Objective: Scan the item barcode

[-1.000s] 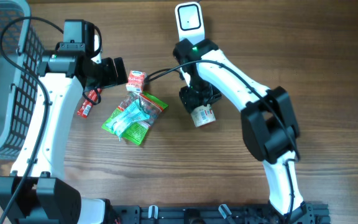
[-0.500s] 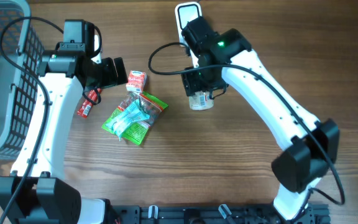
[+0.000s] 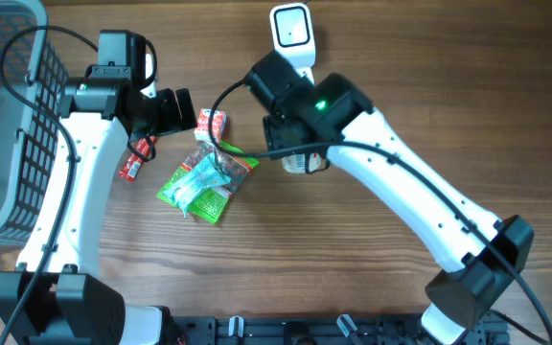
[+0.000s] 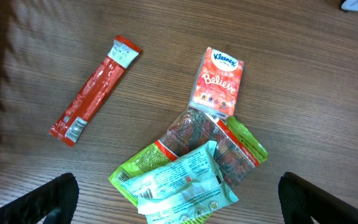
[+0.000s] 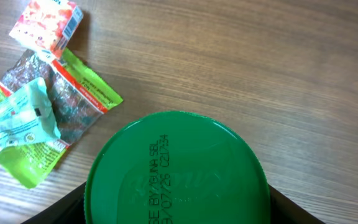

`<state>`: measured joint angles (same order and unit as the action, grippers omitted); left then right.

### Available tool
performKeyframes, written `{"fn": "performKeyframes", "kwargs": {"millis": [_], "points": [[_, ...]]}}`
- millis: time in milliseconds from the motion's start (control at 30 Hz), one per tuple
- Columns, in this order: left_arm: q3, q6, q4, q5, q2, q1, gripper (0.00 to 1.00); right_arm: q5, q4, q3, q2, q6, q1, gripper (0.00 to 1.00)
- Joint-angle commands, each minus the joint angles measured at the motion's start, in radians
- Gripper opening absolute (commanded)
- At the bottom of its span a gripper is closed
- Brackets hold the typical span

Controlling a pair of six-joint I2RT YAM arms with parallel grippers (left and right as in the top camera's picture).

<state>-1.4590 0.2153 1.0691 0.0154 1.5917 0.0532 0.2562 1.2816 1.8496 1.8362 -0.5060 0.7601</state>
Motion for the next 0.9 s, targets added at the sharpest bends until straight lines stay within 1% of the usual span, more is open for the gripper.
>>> {"fn": "performKeyframes", "kwargs": {"millis": [0, 233, 467, 700, 800, 867], "points": [[0.000, 0.003, -0.002, -0.006, 0.001, 0.001, 1.00, 0.150, -0.010, 0.007, -0.037, -0.072, 0.042, 0.51], [0.000, 0.003, -0.002, -0.006, 0.001, 0.001, 1.00, 0.171, -0.035, -0.027, -0.037, -0.070, 0.061, 0.52], [0.000, 0.003, -0.002, -0.006, 0.001, 0.001, 1.00, 0.162, -0.120, -0.190, -0.085, -0.061, 0.044, 0.52], [0.000, 0.002, -0.002, -0.006, 0.001, 0.001, 1.00, 0.031, -0.332, -0.460, -0.241, 0.022, -0.030, 0.53], [0.000, 0.003, -0.002, -0.006, 0.001, 0.001, 1.00, -0.094, -0.475, -0.589, -0.296, 0.084, -0.083, 0.53], [0.000, 0.003, -0.002, -0.006, 0.001, 0.001, 1.00, -0.135, -0.563, -0.668, -0.318, 0.109, -0.107, 0.53]]}}
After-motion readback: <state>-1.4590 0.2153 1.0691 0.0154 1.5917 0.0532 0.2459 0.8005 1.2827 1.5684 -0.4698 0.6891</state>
